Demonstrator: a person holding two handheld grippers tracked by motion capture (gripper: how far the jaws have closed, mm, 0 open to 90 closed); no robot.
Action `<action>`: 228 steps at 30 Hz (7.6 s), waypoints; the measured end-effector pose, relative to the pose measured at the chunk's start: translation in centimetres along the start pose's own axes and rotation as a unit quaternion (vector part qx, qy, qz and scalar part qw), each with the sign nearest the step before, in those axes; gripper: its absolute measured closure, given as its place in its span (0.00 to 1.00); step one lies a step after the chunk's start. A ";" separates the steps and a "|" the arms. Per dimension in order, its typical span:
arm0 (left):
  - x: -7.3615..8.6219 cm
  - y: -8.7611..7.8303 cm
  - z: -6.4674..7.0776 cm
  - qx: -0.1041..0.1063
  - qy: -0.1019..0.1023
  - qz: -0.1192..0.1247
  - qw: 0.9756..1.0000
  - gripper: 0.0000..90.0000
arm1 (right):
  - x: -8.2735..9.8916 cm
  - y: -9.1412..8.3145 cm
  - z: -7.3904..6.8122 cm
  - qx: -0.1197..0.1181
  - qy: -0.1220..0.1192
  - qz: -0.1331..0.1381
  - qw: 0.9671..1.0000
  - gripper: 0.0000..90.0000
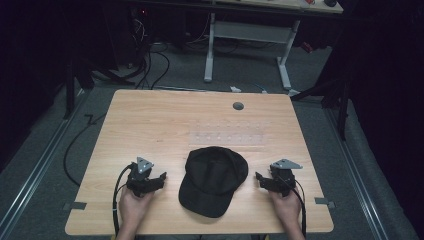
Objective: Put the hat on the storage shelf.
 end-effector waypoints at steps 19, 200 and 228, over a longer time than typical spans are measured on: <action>0.0 0.0 0.0 -0.001 0.002 0.000 1.000 0.33 | 0.0 0.0 0.0 0.000 -0.001 0.000 1.000 0.36; 0.1 0.1 0.0 -0.004 0.002 -0.001 1.000 0.30 | -7.1 -4.3 -9.3 -0.177 -0.021 0.088 0.980 0.95; 0.3 -2.4 5.6 0.127 -0.015 -0.058 0.990 0.25 | -9.6 -9.7 -7.9 -0.178 -0.044 0.152 0.971 0.95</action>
Point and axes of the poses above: each handheld gripper's, and its own axes: y roughly forward along the jaws, x roughly out of its underside, z roughly to its right, the point moved 10 cm from there along y, roughly forward along the jaws, and after that the axes turned 5 degrees about -z, right-handed, at the moved point
